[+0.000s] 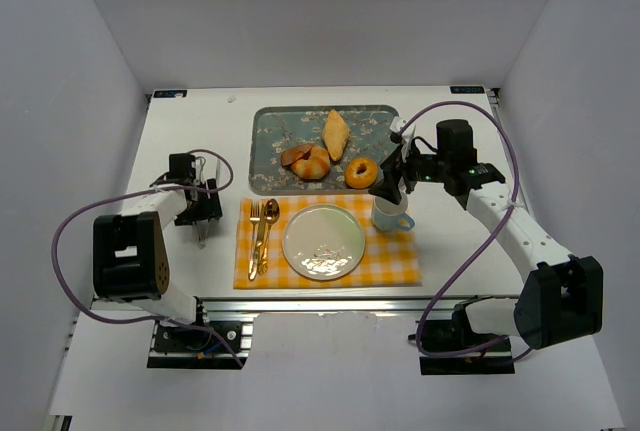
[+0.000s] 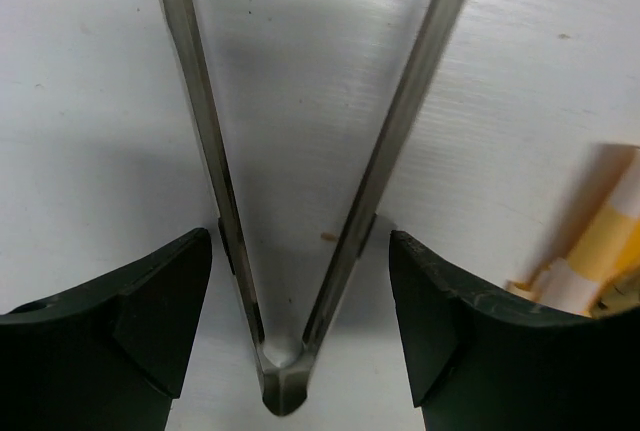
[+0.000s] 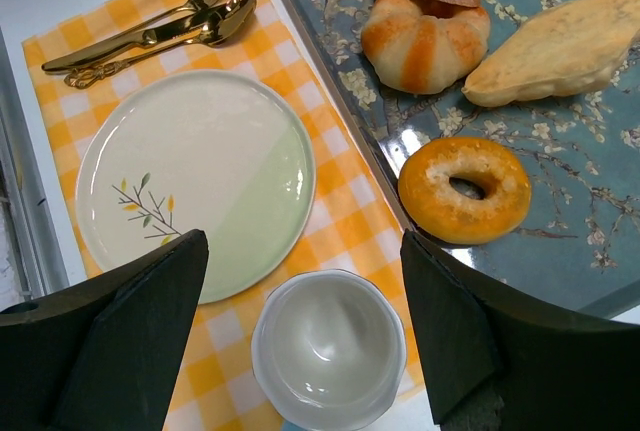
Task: Place the bread
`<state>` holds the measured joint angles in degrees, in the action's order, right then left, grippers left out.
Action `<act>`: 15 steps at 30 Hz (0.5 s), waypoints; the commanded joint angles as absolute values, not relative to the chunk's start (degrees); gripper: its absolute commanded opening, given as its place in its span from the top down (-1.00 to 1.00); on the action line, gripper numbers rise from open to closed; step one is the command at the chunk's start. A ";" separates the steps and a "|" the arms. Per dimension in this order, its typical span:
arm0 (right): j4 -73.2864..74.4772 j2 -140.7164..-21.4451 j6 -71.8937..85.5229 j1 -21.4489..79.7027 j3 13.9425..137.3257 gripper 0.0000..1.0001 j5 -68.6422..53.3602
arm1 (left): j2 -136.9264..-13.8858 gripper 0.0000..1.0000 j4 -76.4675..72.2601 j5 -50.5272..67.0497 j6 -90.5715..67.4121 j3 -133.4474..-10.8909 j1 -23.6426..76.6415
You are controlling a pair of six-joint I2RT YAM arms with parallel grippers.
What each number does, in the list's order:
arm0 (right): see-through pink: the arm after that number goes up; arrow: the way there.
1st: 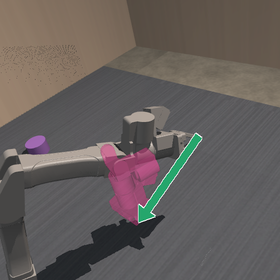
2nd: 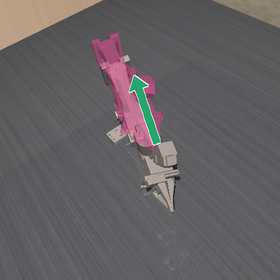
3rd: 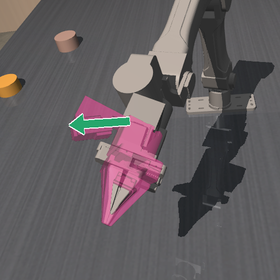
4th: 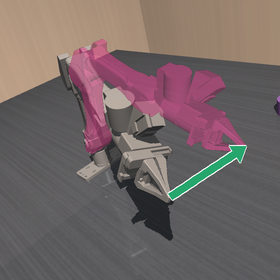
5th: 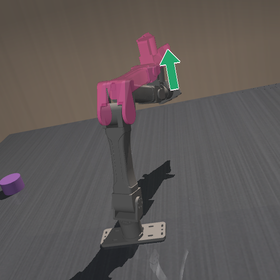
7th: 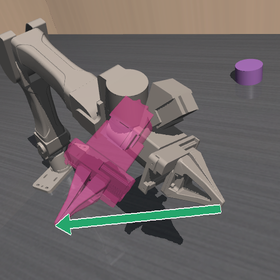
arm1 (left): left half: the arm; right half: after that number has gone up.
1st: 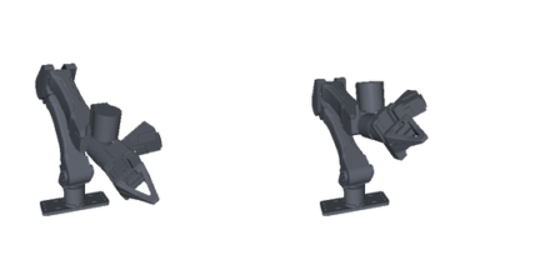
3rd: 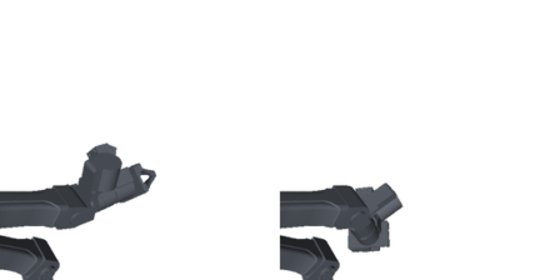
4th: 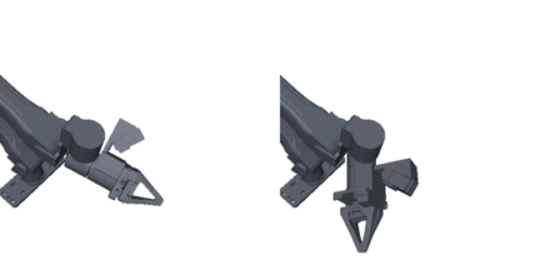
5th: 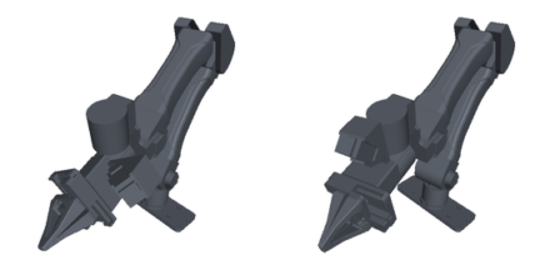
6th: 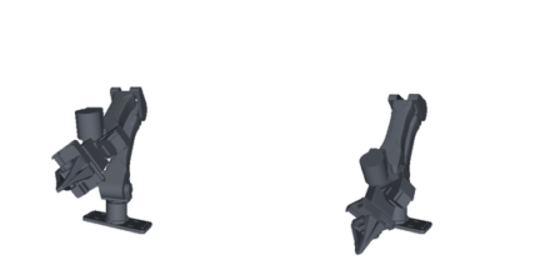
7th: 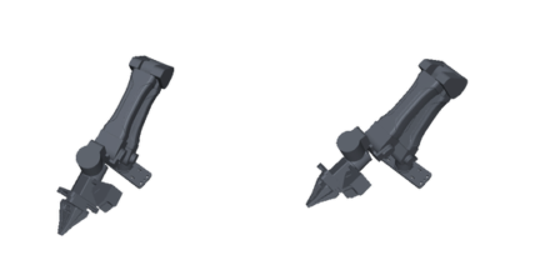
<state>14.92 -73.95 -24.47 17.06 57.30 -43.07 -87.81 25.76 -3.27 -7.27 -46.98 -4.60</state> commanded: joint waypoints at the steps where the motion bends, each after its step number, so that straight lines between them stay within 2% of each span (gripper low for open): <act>1: 13.01 -72.51 -23.38 16.61 57.74 -0.65 -44.30 | -90.25 -0.61 22.51 -5.36 -4.66 -48.52 -4.31; 4: 13.10 -72.42 -23.38 16.26 57.83 -0.66 -44.12 | -91.58 -0.59 20.93 -5.98 -4.48 -48.43 -4.31; 8: 13.27 -72.33 -23.29 15.73 57.92 -0.66 -44.21 | -92.02 -0.43 18.64 -6.24 -5.09 -47.55 -4.31; 11: 13.45 -72.33 -23.29 15.38 58.01 -0.66 -44.12 | -91.76 0.01 18.02 -5.54 -6.15 -47.29 -4.39; 12: 13.53 -72.33 -23.20 15.38 58.01 -0.66 -44.03 | -91.67 0.24 18.10 -5.10 -6.24 -47.29 -4.39; 14: 13.54 -72.33 -23.29 15.21 58.01 -0.66 -44.03 | -90.80 0.48 18.28 -4.31 -7.03 -47.20 -4.31; 15: 13.62 -72.33 -23.29 15.12 58.01 -0.65 -44.03 | -90.18 0.73 18.89 -3.87 -7.55 -47.28 -4.31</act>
<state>14.92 -73.95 -23.99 15.57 57.30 -43.07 -91.50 18.72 -4.36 -6.74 -47.79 -4.47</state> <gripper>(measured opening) 0.828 0.239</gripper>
